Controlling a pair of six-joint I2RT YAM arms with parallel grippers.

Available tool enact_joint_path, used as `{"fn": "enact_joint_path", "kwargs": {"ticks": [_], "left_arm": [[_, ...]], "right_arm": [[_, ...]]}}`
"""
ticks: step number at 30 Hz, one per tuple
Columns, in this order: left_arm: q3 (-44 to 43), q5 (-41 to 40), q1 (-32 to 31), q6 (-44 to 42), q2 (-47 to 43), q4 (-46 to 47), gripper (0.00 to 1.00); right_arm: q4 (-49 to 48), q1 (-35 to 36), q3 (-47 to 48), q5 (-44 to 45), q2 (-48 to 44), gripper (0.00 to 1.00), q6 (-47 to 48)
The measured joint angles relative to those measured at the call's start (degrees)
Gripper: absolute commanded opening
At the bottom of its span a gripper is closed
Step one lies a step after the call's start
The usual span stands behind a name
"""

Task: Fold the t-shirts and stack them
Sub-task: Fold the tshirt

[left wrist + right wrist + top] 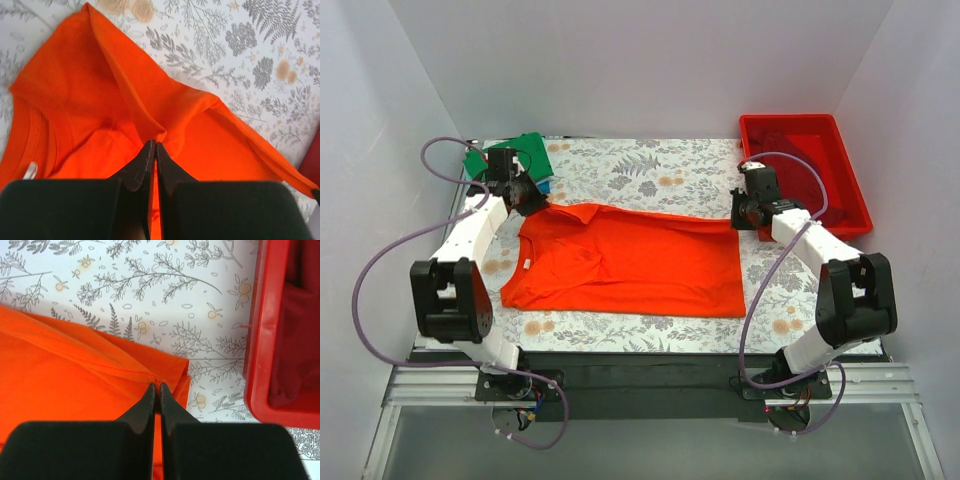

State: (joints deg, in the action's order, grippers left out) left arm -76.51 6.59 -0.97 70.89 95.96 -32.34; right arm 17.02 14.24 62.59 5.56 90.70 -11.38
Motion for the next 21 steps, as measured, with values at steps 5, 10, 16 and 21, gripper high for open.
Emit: {"fn": "enact_joint_path", "kwargs": {"ticks": [5, 10, 16, 21], "left_arm": [[8.09, 0.22, 0.00, 1.90, -11.80, 1.33, 0.00], [13.46, 0.33, 0.00, 3.54, -19.17, 1.44, 0.00], [19.65, 0.28, 0.00, 5.44, -24.74, 0.63, 0.00], [22.53, -0.13, 0.00, 7.34, -30.49, -1.07, 0.00]], "right_arm": [[-1.03, 0.00, -5.09, -0.63, -4.61, 0.01, 0.76], [-1.70, 0.02, -9.35, -1.42, -8.52, 0.01, 1.20], [-2.12, 0.02, -12.92, -2.43, -12.59, 0.01, 1.33], [-2.25, 0.02, -15.45, -2.64, -16.00, 0.01, 1.49]]}}
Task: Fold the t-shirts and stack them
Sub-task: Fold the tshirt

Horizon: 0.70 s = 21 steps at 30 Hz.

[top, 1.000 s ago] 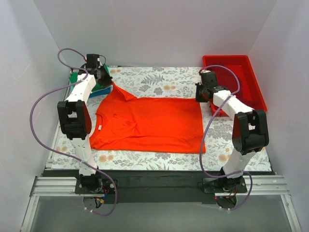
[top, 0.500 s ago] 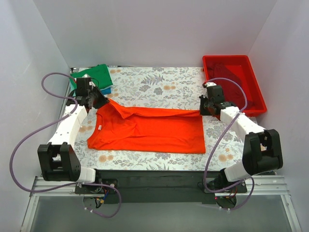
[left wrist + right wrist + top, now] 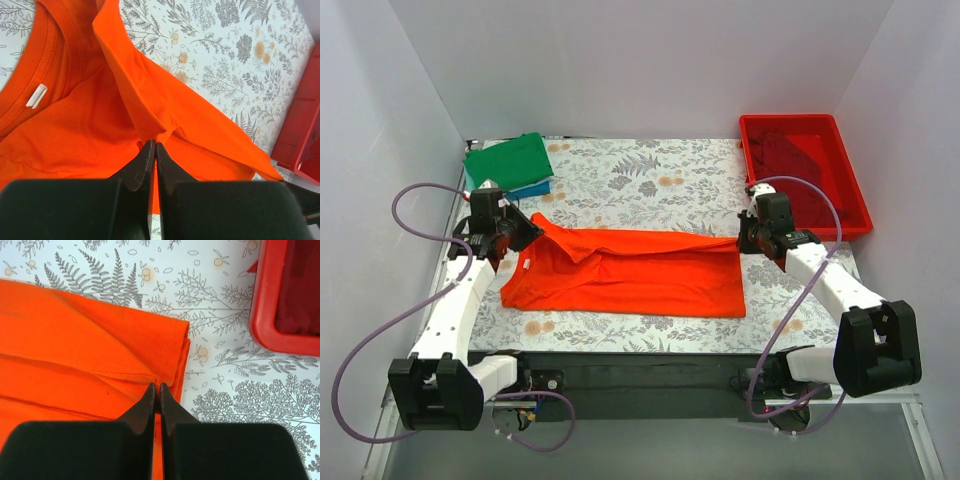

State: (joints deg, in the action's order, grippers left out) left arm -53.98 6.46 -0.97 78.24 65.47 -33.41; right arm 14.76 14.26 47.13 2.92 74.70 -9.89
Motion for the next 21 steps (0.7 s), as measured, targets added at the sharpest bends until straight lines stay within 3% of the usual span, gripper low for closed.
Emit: {"fn": "enact_joint_path", "kwargs": {"ticks": [7, 21], "left_arm": [[2.03, -2.12, 0.00, 2.38, -6.91, -1.81, 0.00], [3.93, -4.61, 0.00, 2.78, -10.27, -6.23, 0.00]], "right_arm": [[0.02, 0.00, -3.96, -0.35, -3.19, 0.01, 0.02], [0.15, 0.33, -8.70, -0.46, -4.48, 0.01, -0.28]]}}
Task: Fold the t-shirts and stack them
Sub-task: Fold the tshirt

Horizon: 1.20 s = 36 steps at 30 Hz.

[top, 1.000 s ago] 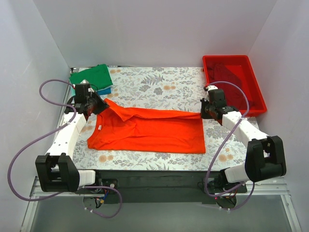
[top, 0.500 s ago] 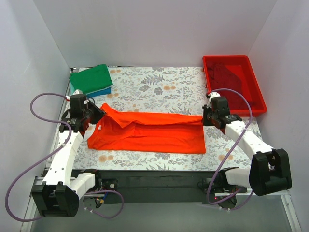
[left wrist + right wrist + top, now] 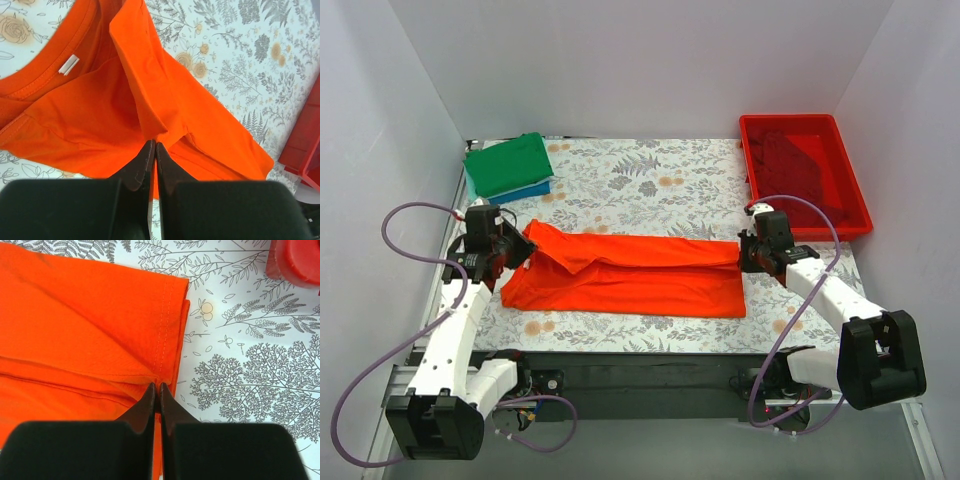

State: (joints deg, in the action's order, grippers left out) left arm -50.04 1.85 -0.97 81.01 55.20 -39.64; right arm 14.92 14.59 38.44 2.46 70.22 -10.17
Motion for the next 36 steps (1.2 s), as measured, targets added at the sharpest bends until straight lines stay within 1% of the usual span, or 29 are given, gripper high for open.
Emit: {"fn": "enact_joint_path", "kwargs": {"ticks": [2, 3, 4, 7, 8, 9, 10, 11, 14, 16, 19, 22, 25, 30, 33, 36], "left_arm": [[0.74, 0.02, 0.00, 0.00, -0.42, -0.87, 0.02], [1.01, 0.04, 0.00, -0.02, -0.63, -1.36, 0.11], [1.16, 0.07, 0.00, -0.09, -0.87, -1.90, 0.33], [1.68, 0.26, 0.00, -0.37, -2.10, -3.52, 0.59], [1.70, 0.28, 0.00, -0.33, -2.64, -4.26, 0.69], [1.70, 0.26, 0.00, -0.44, -3.32, -4.94, 0.74], [1.70, 0.22, 0.00, -0.37, -4.02, -5.55, 0.75], [1.70, 0.15, 0.00, -0.33, -4.76, -6.27, 0.75], [1.68, 0.59, 0.00, -0.52, -5.97, -7.23, 0.75], [1.70, 2.08, 0.00, -0.66, -5.38, -6.62, 0.75], [1.70, 4.15, 0.00, -1.29, -1.92, -3.96, 0.72], [1.60, 4.72, 0.00, -2.95, 3.23, -1.05, 0.71], [-0.07, 4.37, 0.00, -5.51, 10.14, 0.68, 0.71], [-1.77, 0.55, 0.20, -9.29, 19.17, 5.01, 0.71], [-1.62, 0.35, 2.25, -10.14, 22.84, 7.67, 0.71], [-0.33, 1.11, 5.42, -10.29, 24.20, 11.26, 0.71]], "right_arm": [[0.17, 0.26, -0.31, 0.13, 0.00, 0.01, -0.17], [0.28, 0.39, -0.42, 0.15, -0.02, 0.05, -0.26], [0.57, 0.50, -0.50, 0.22, -0.02, 0.17, -0.42], [2.10, 0.92, -0.61, 0.61, -0.15, 0.33, -1.44], [2.75, 1.07, -0.63, 0.94, -0.42, 0.43, -1.73], [3.45, 1.36, -0.63, 1.40, -0.81, 0.49, -2.01], [4.33, 1.66, -0.63, 1.95, -1.40, 0.64, -2.03], [4.87, 1.92, -0.63, 2.36, -2.03, 0.66, -1.95], [7.65, 3.63, 0.09, 4.24, -4.98, 0.66, -2.25], [8.76, 5.88, 1.60, 5.22, -6.43, 0.63, -2.75], [9.07, 11.72, 5.20, 6.27, -6.91, 0.58, -3.96], [7.45, 18.82, 9.01, 6.03, -5.16, 0.53, -5.73], [3.93, 25.77, 12.28, 4.50, -0.28, 0.51, -7.69], [-2.73, 35.98, 19.04, 0.70, 13.07, 0.52, -10.60], [-5.01, 41.03, 25.03, -0.33, 21.77, 0.54, -11.41], [-6.60, 44.87, 31.89, -1.25, 29.68, 0.55, -12.11]]}}
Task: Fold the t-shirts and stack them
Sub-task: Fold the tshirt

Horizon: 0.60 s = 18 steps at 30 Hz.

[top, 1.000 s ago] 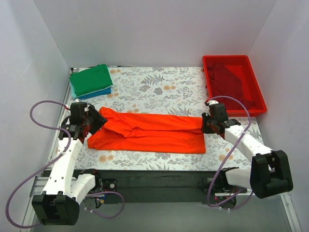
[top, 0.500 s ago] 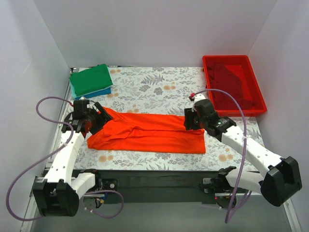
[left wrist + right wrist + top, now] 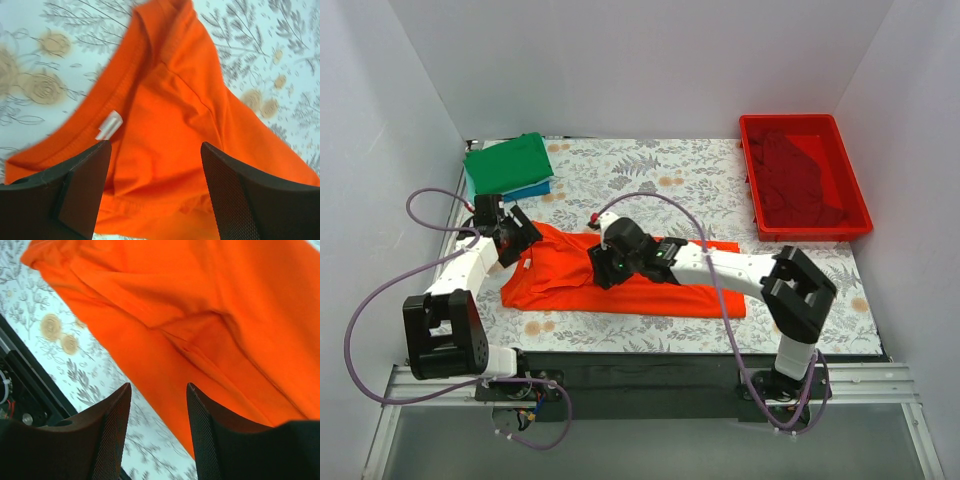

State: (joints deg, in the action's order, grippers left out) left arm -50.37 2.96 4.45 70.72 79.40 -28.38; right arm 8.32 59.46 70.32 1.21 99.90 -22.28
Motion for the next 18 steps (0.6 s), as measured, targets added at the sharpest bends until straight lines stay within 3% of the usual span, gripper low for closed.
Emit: {"fn": "enact_joint_path", "kwargs": {"ticks": [10, 18], "left_arm": [[5.46, 2.23, 2.91, -0.37, 0.02, 6.49, 0.71], [5.46, 3.26, 2.95, -0.37, 0.02, 7.91, 0.71]], "right_arm": [[-1.81, 3.19, 13.31, -0.98, 15.69, 0.54, -1.11], [-1.57, 3.15, 17.14, -0.70, 22.27, 0.52, -1.86]]}}
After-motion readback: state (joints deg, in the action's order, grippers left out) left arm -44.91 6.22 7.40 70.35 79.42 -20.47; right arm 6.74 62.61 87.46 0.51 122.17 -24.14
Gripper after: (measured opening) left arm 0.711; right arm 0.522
